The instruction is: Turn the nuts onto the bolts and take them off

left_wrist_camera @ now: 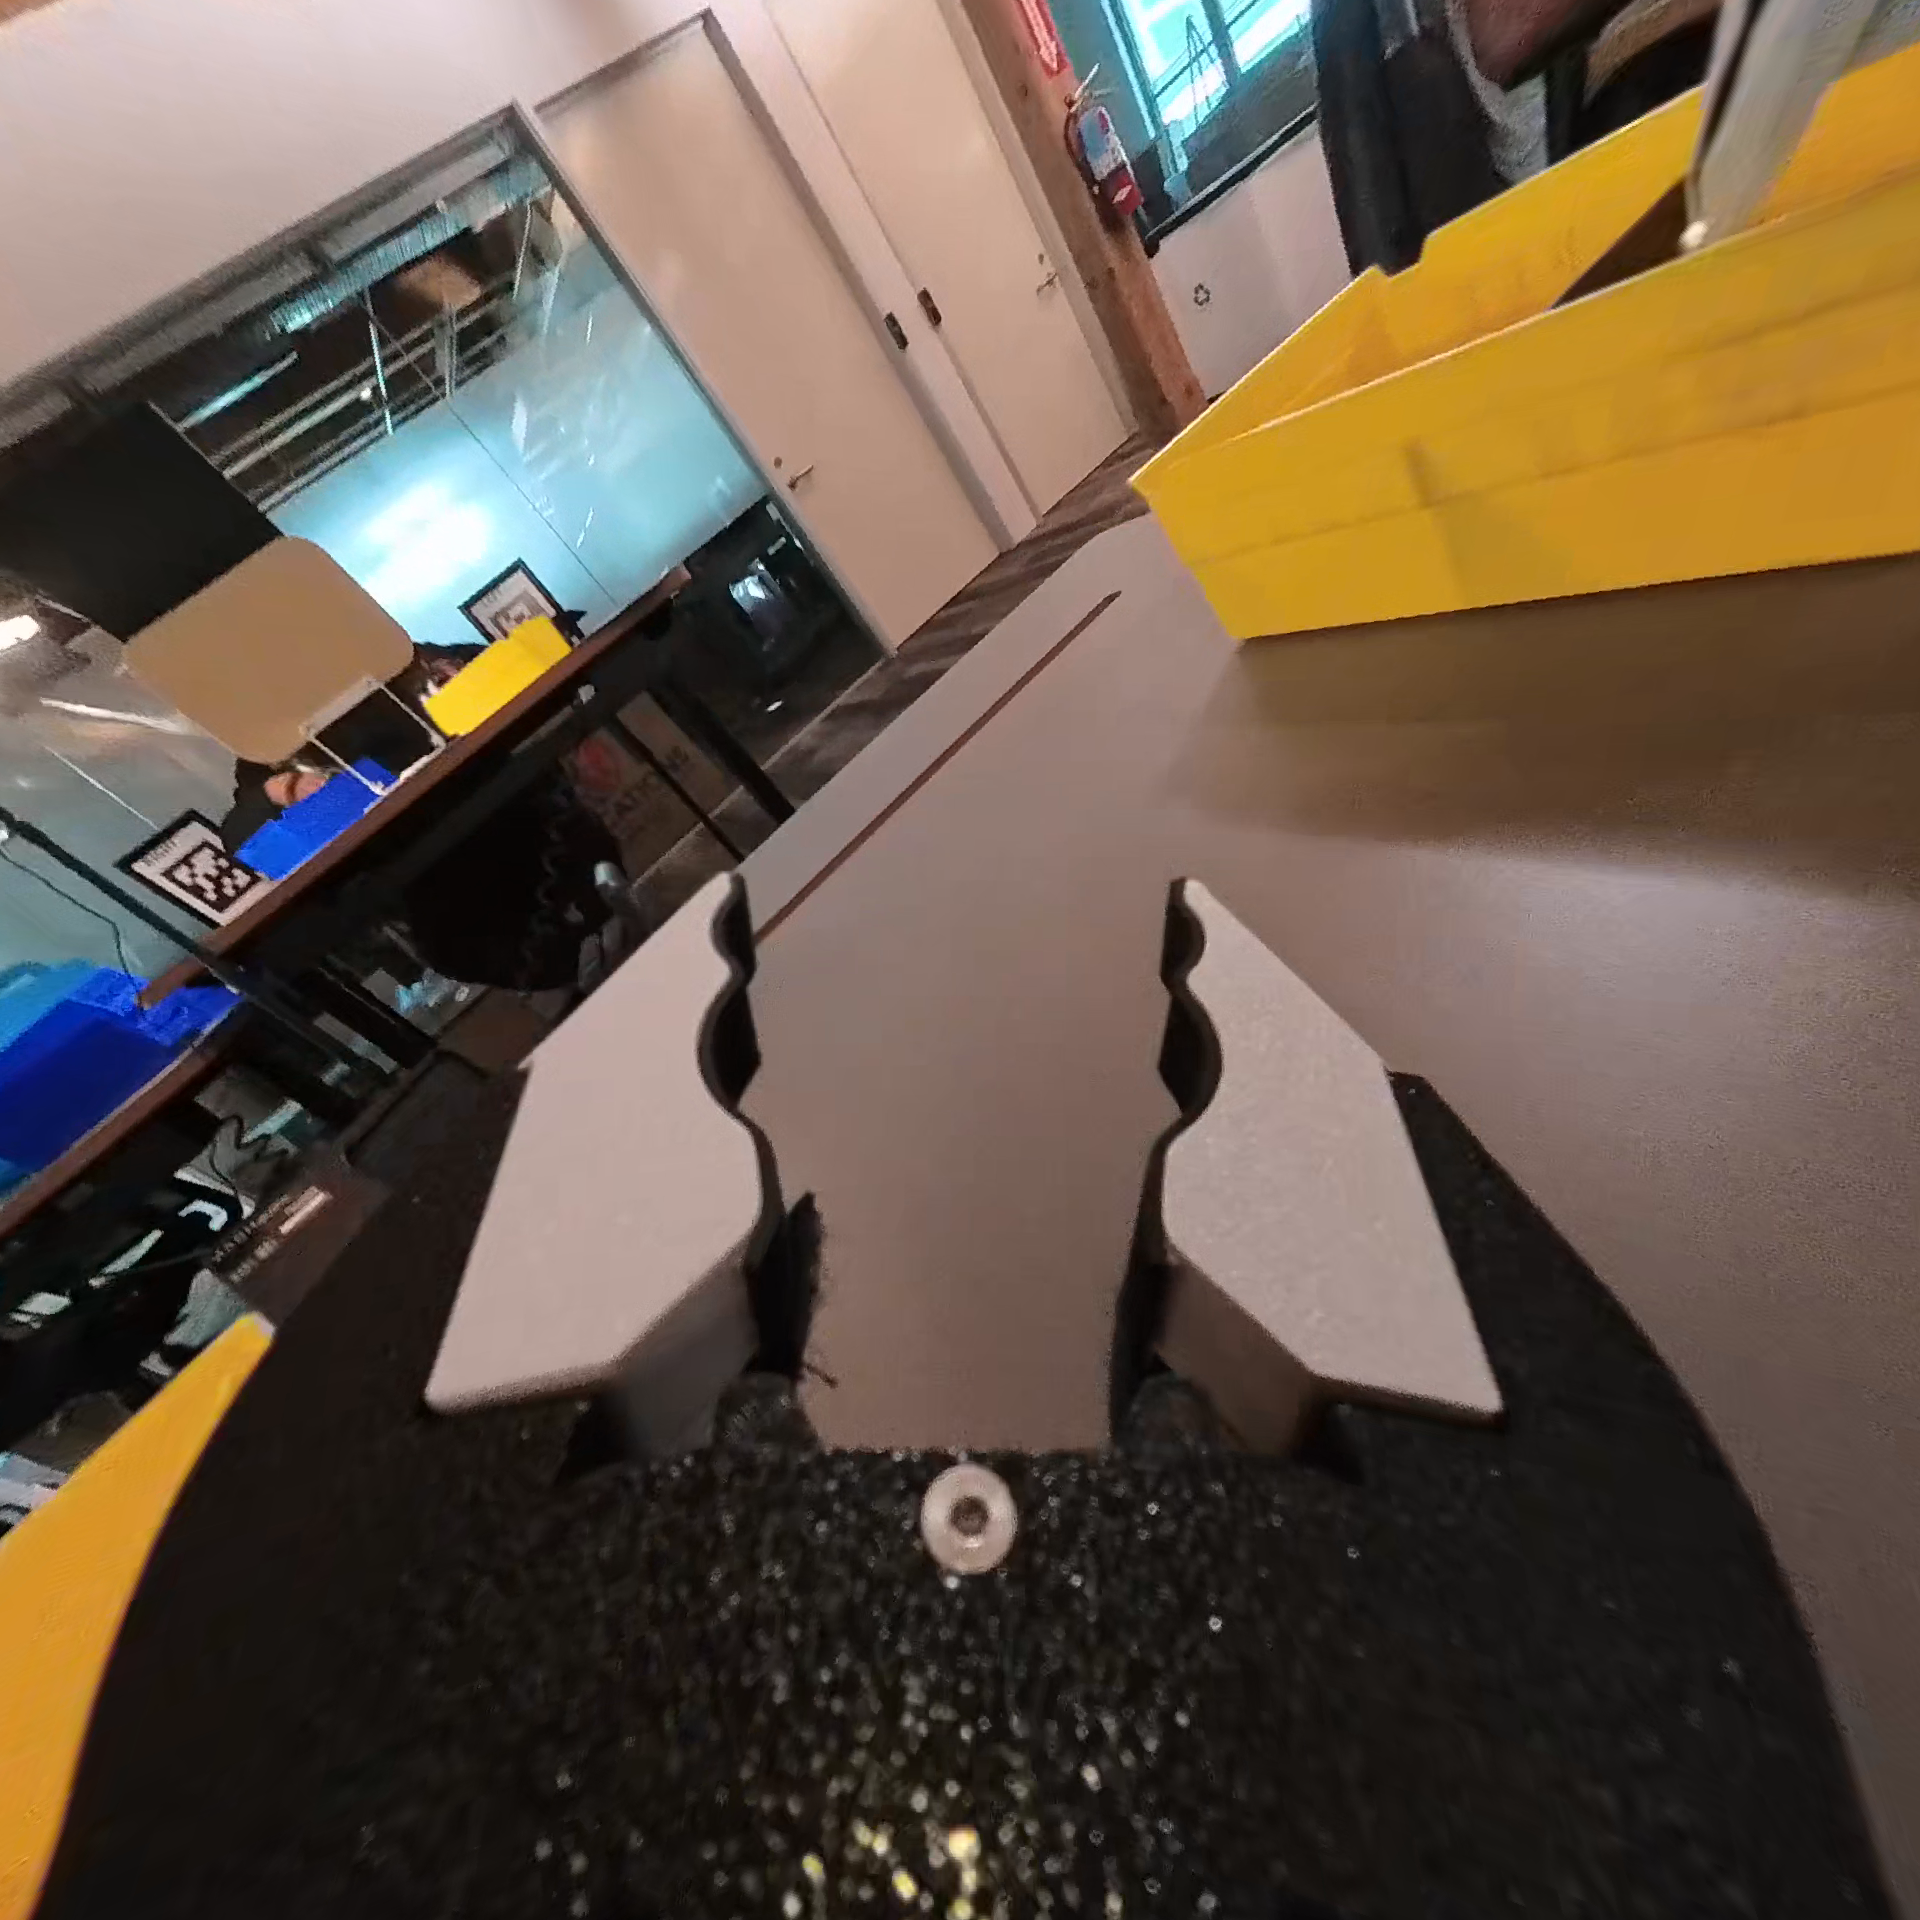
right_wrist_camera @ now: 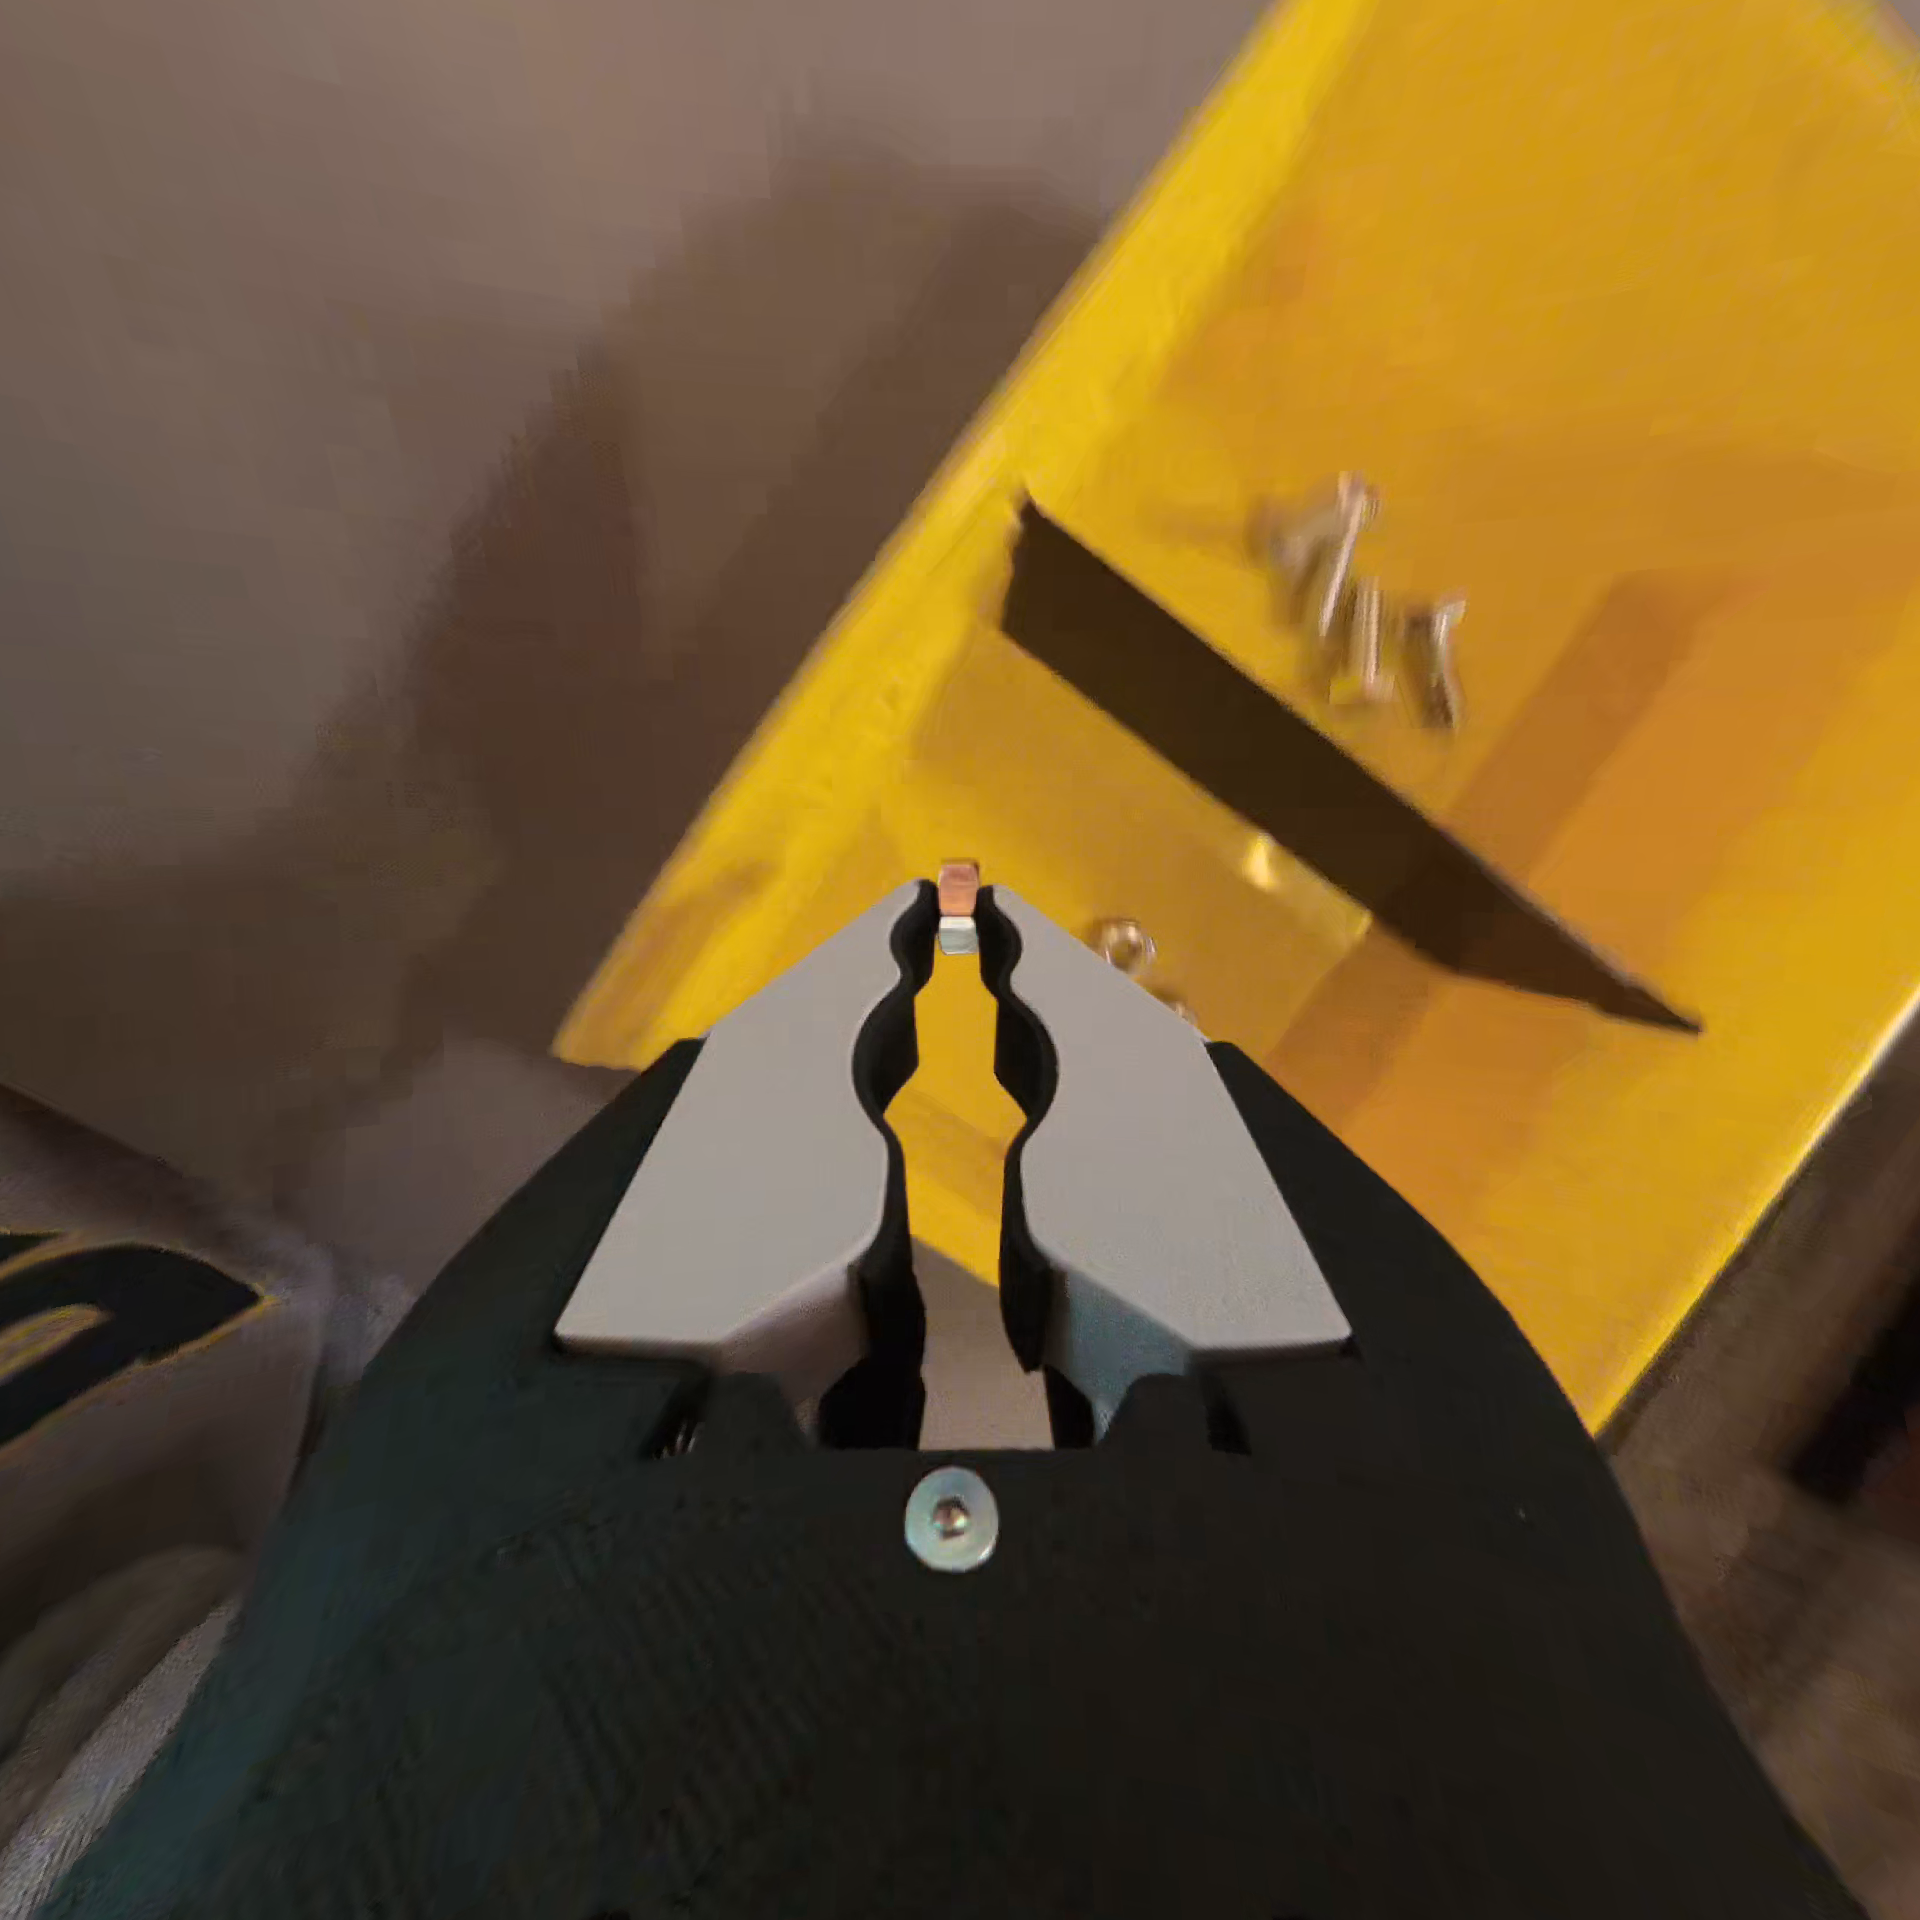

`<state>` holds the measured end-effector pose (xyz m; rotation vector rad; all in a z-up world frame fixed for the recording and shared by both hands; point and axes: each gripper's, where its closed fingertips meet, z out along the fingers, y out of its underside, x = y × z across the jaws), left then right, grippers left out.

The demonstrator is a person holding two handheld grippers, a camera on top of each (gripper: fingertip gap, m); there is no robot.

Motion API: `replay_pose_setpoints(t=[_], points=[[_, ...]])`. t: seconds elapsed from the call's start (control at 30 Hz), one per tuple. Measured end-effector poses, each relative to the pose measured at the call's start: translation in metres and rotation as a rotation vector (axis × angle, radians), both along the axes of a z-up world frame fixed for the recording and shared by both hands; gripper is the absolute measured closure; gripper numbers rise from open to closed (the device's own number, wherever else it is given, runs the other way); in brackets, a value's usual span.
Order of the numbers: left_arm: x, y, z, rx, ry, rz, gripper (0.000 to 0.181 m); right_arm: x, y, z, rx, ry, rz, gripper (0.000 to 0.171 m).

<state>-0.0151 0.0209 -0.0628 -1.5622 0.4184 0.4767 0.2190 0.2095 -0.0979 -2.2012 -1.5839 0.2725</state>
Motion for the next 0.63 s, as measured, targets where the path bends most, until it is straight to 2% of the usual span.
replay_pose_setpoints(t=[0.03, 0.1, 0.13, 0.17, 0.2, 0.23, 0.27, 0.3, 0.37, 0.4, 0.47, 0.53, 0.63], points=[[-0.005, 0.002, -0.003, -0.014, -0.024, 0.012, 0.104, 0.008, 0.005, -0.012, -0.028, -0.036, -0.020, 0.165], [-0.011, 0.004, -0.008, -0.041, -0.065, 0.025, 0.099, 0.014, 0.012, -0.029, -0.064, -0.060, -0.052, 0.165], [-0.013, 0.003, -0.010, -0.053, -0.081, 0.033, 0.095, 0.013, 0.011, -0.035, -0.088, -0.052, -0.059, 0.154], [-0.016, 0.003, -0.010, -0.067, -0.092, 0.048, 0.092, 0.012, 0.008, -0.038, -0.108, -0.043, -0.064, 0.131], [-0.026, 0.000, -0.008, -0.074, -0.099, 0.104, 0.089, 0.013, 0.003, -0.036, -0.110, -0.029, -0.066, 0.113], [-0.043, -0.005, -0.004, -0.085, -0.105, 0.203, 0.077, 0.015, 0.002, -0.028, -0.071, 0.001, -0.078, 0.099], [-0.060, -0.016, 0.001, -0.119, -0.131, 0.304, 0.064, 0.019, 0.009, -0.014, 0.018, 0.050, -0.113, 0.082], [-0.076, -0.029, 0.006, -0.149, -0.182, 0.387, 0.050, 0.026, 0.021, 0.003, 0.126, 0.106, -0.174, 0.074], [-0.106, -0.059, 0.016, -0.175, -0.297, 0.510, 0.033, 0.055, 0.051, 0.027, 0.292, 0.179, -0.338, 0.056], [-0.123, -0.074, 0.017, -0.200, -0.336, 0.579, 0.026, 0.075, 0.066, 0.029, 0.331, 0.177, -0.429, 0.052], [-0.153, -0.101, 0.006, -0.317, -0.368, 0.715, 0.023, 0.115, 0.086, 0.010, 0.303, 0.112, -0.584, 0.052], [-0.171, -0.121, -0.010, -0.439, -0.413, 0.805, 0.023, 0.140, 0.095, -0.016, 0.226, 0.040, -0.644, 0.055], [-0.174, -0.135, -0.036, -0.566, -0.529, 0.806, 0.026, 0.141, 0.103, -0.041, 0.123, 0.044, -0.623, 0.102]])
